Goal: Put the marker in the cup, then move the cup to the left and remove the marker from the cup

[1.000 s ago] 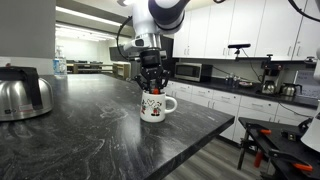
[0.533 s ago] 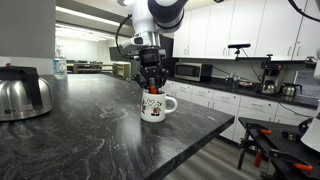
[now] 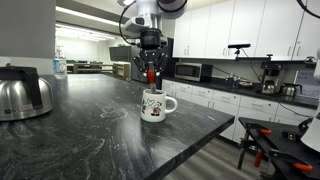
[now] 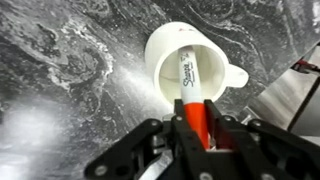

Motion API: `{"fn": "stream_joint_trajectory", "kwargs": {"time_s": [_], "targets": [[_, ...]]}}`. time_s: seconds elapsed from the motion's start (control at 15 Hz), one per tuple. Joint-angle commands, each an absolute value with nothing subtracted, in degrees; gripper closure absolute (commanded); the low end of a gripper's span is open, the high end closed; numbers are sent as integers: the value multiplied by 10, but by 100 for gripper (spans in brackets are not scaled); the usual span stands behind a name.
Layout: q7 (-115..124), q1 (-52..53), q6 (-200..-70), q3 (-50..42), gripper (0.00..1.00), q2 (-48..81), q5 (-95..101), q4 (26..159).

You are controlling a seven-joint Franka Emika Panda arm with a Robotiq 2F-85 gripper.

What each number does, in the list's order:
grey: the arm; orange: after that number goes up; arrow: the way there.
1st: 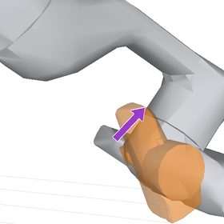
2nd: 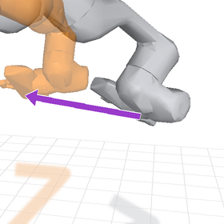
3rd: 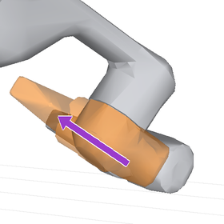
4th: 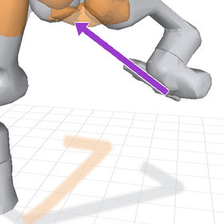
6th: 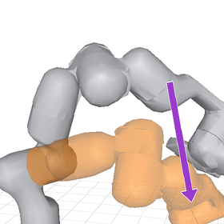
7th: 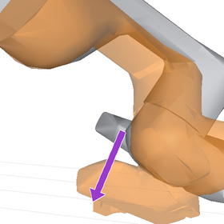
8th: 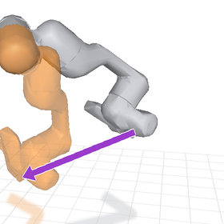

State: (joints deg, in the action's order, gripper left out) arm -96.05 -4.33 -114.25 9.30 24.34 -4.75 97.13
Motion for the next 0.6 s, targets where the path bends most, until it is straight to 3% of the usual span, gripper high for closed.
{"fn": "stream_joint_trajectory", "kwargs": {"time_s": [0.0, 0.53], "targets": [[-996, -62, -1132, 95, 94, 196, -102, 991], [-915, -57, -1154, 27, 94, 146, -43, 999]]}}
